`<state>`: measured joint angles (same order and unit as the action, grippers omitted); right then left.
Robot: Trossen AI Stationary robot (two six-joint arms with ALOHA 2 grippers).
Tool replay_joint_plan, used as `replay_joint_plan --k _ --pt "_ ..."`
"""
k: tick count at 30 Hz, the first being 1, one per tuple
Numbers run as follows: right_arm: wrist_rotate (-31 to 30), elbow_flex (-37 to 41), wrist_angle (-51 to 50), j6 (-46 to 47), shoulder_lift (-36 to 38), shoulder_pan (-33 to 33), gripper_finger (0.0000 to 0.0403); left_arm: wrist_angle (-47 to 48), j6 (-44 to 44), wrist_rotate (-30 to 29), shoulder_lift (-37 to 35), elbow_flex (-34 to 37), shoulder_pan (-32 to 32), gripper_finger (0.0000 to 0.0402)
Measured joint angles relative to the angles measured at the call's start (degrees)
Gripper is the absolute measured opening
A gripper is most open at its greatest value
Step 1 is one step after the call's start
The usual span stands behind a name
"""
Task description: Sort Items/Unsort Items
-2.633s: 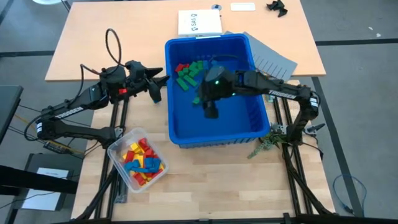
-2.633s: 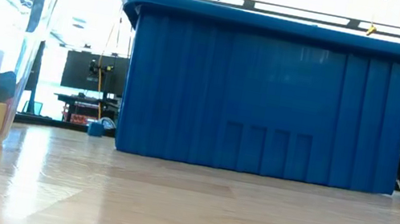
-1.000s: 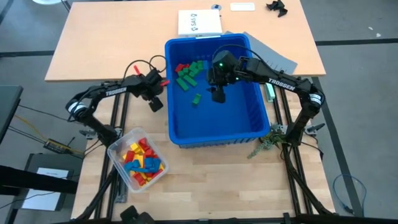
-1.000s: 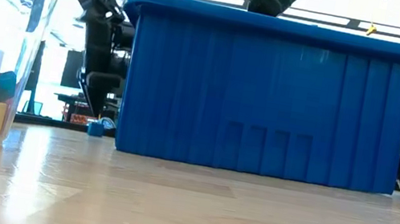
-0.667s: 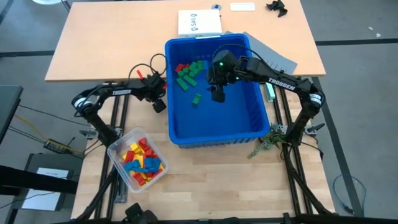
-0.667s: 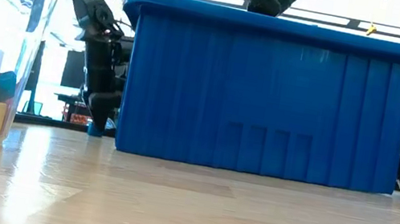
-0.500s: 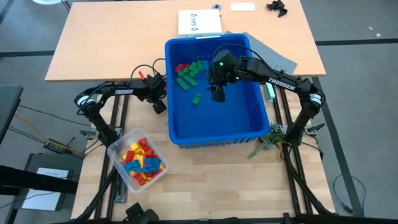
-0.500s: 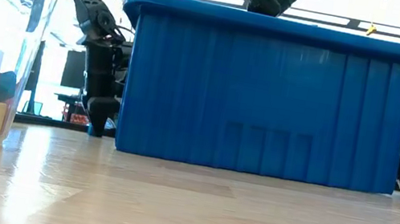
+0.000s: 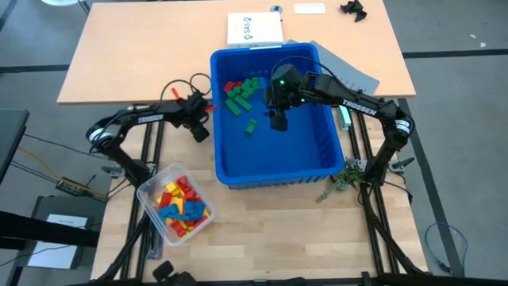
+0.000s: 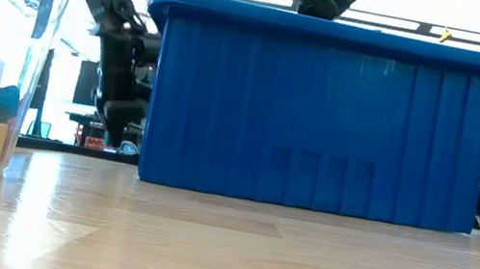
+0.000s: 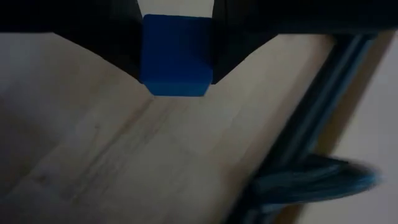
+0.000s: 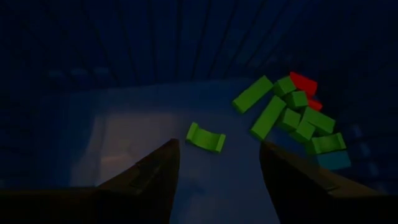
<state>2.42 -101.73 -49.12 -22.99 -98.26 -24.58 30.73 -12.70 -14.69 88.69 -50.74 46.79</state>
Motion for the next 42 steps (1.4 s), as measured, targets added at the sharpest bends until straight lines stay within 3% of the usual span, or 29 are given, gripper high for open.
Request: replay_joint_plan --k 6,11,14,21,25,29,37,42 --pt "0.0 0.0 -0.2 0.3 0.0 0.0 0.0218 3.4 3.8 -4.0 -10.0 0.0 0.0 0.0140" --pt "0.0 0.0 -0.2 0.3 0.0 0.0 0.0217 3.3 7.6 -3.7 -18.6 0.0 -0.1 0.0140" --pt "0.0 0.0 -0.2 0.3 0.0 0.0 0.0216 3.1 9.8 -0.2 -23.3 -0.1 -0.7 0.0140" --pt "0.0 0.0 -0.2 2.0 0.0 0.1 0.0217 3.6 16.2 14.1 -30.8 -0.2 -3.2 0.0140" --pt "0.0 0.0 -0.2 2.1 0.0 0.2 0.0214 6.4 19.5 19.9 -34.9 -2.1 -7.8 0.0140" --pt "0.0 0.0 -0.4 2.5 0.0 0.2 0.0210 10.6 23.8 20.7 -38.0 -4.8 -14.9 0.0140" --pt "0.1 0.0 -0.4 2.5 0.0 0.2 0.0210 14.4 38.3 28.8 -40.5 -6.8 -30.0 0.0140" --pt "0.1 0.0 -0.8 2.5 0.0 0.2 0.0206 19.2 46.4 29.0 -40.3 -6.8 -40.7 0.0141"
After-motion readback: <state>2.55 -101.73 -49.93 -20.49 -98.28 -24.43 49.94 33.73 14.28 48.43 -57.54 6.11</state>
